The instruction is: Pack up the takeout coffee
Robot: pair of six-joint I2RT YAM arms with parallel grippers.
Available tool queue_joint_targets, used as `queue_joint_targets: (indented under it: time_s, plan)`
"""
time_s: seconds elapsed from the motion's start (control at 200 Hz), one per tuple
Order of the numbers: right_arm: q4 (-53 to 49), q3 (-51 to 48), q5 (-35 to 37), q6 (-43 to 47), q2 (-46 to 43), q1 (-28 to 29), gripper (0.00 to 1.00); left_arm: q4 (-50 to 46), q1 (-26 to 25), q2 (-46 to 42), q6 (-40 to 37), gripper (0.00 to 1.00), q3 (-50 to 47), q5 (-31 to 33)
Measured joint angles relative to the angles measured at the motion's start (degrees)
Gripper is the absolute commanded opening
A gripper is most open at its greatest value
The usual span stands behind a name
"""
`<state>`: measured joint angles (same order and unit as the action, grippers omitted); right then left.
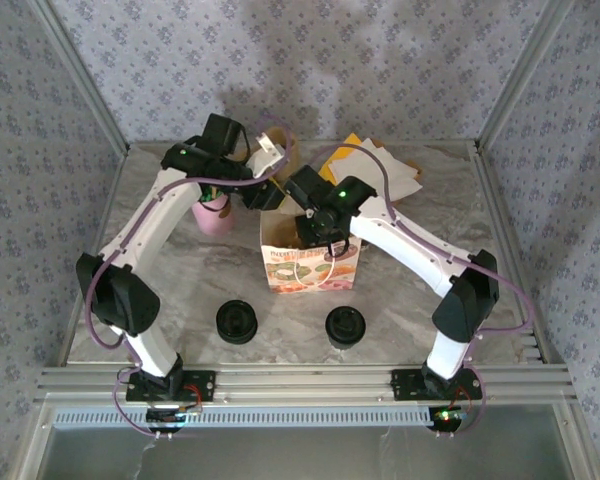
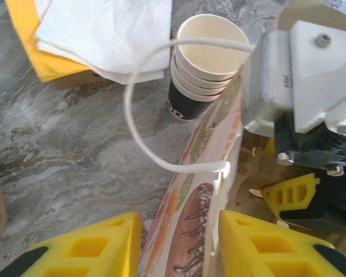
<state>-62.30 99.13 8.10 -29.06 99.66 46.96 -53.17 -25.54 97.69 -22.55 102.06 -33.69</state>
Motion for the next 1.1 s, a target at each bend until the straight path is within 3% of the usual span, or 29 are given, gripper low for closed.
queue_joint_targets:
  time_s: [0.18,0.37,1.099]
  plan:
    - [-0.02,0.0,-0.17,0.0,-0.04,-0.37,0.29,-1.05,-2.19,0.04,-0.39,0.31,-0.09,0.04]
    - [0.07,-0.83,-0.37,0.0,-0.9,-0.48,0.29,-1.03,-2.78,0.04,-0.33,0.0,-0.66,1.14]
    - [1.31,-2.99,-0.39,-0.02,-2.23,-0.48,0.29,3.93,-5.75,0.79,8.33,0.0,-0.9,11.61]
